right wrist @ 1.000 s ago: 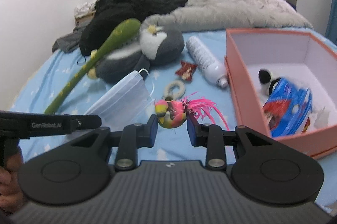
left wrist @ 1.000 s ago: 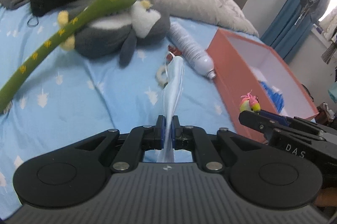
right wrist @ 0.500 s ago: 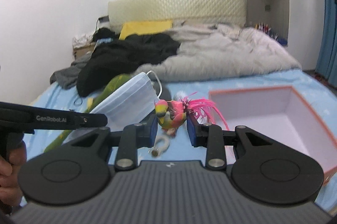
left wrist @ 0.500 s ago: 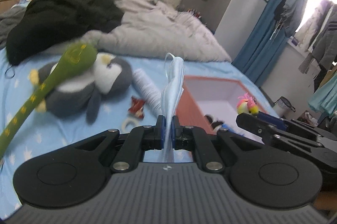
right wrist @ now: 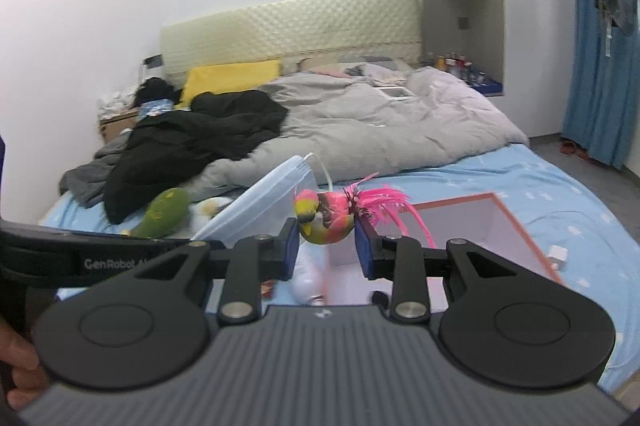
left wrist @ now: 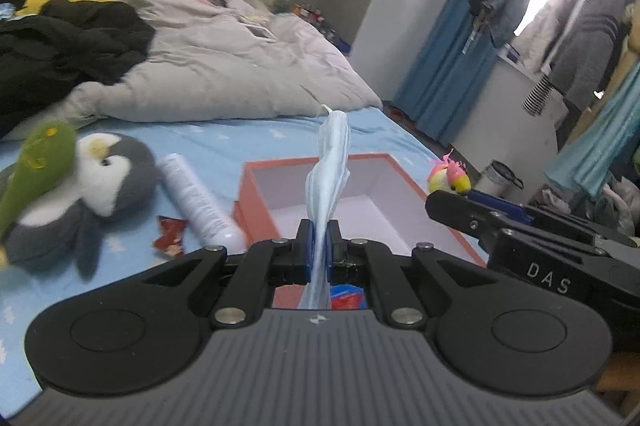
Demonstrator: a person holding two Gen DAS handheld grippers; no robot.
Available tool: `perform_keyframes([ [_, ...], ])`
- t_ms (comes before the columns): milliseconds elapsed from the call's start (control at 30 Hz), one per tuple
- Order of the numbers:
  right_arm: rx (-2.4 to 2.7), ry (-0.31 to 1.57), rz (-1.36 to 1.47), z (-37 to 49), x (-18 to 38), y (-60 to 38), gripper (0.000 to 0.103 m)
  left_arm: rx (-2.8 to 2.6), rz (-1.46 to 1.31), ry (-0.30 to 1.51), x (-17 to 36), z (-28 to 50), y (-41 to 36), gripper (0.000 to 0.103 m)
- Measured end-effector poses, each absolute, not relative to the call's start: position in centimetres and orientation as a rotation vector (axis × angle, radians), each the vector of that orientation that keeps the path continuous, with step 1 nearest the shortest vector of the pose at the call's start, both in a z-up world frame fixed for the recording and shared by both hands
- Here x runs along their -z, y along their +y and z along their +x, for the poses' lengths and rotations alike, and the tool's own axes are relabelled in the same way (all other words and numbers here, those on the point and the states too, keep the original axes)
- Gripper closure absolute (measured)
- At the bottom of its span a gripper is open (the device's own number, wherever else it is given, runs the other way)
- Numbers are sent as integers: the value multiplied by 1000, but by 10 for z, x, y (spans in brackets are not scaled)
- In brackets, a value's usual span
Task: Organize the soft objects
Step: 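Carry the mask and feather toy over the pink box and open both grippers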
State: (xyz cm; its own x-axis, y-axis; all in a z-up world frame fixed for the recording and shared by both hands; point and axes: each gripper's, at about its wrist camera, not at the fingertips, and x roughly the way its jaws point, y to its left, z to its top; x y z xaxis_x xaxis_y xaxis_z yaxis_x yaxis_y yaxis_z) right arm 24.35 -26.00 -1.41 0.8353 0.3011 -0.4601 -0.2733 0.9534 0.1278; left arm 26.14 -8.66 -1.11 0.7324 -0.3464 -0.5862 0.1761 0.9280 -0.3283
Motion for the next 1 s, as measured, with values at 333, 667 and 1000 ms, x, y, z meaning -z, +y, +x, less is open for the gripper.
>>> perform_keyframes([
  [333,-207,648,115,284,55,-324,69,355,-245,811,40,334,-147,95],
  [667,-146,816,171,315,128,-369,69,369,-117,936,96,398,-206,95],
  [1000,-99,893,178,328,168,-384,68,341,-73,1020,143,419,-226,95],
])
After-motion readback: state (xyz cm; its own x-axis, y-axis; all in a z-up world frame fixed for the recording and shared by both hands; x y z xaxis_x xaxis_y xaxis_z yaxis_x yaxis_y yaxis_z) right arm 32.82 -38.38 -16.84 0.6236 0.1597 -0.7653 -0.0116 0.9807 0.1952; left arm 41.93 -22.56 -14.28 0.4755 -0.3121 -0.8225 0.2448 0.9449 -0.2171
